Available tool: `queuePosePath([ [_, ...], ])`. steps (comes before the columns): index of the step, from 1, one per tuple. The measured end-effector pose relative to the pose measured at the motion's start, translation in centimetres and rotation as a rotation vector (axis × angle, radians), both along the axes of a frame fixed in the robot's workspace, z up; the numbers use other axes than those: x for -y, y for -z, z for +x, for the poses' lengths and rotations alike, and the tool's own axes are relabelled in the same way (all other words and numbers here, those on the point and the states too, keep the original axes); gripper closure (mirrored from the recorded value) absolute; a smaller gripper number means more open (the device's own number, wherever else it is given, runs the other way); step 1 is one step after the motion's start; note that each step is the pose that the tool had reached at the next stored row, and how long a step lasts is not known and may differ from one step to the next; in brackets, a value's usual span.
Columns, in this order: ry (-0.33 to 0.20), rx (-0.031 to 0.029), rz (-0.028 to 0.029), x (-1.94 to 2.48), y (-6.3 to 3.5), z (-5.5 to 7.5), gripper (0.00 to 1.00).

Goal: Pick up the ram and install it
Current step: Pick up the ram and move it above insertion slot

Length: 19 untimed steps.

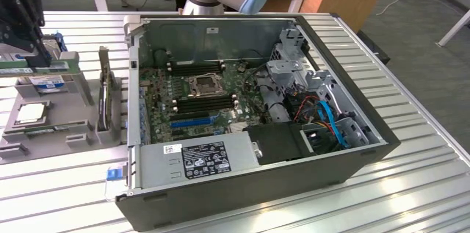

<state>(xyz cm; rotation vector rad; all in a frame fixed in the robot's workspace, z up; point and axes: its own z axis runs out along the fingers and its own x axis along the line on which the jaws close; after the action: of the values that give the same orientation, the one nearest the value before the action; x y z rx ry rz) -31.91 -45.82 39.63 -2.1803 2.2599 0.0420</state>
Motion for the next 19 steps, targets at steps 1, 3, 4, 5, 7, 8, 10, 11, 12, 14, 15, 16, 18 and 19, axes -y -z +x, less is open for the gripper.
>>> queuePosePath([
  [1,0.000,-0.0001,0.0000,0.00,0.00,0.2,0.88],
  [3,0.000,-0.0001,0.0000,0.00,0.00,0.6,0.88],
  [4,0.000,-0.0001,-0.0001,0.00,0.00,0.9,0.88],
  [5,0.000,-0.0001,0.0000,0.01,0.00,1.1,0.88],
  [7,0.000,-0.0001,-0.0001,0.00,-0.01,1.5,0.88],
  [8,0.000,0.0000,0.0000,0.00,0.00,1.8,0.88],
  [10,0.000,-0.0001,0.0000,0.00,0.00,2.2,0.88],
  [11,0.000,-0.0001,0.0000,0.00,0.00,2.4,0.88],
  [12,0.000,0.0000,0.0000,0.00,0.00,2.7,0.88],
  [14,0.000,-0.0001,0.0000,0.00,0.00,3.1,0.88],
  [15,0.000,-0.0001,-0.0001,0.00,0.00,3.4,0.88],
  [16,0.000,-0.0001,-0.0001,0.00,0.00,3.6,0.88],
  [18,0.000,-0.0001,0.0000,0.00,0.00,4.0,0.88],
  [19,0.000,0.0000,0.0000,0.00,0.00,4.3,0.88],
])
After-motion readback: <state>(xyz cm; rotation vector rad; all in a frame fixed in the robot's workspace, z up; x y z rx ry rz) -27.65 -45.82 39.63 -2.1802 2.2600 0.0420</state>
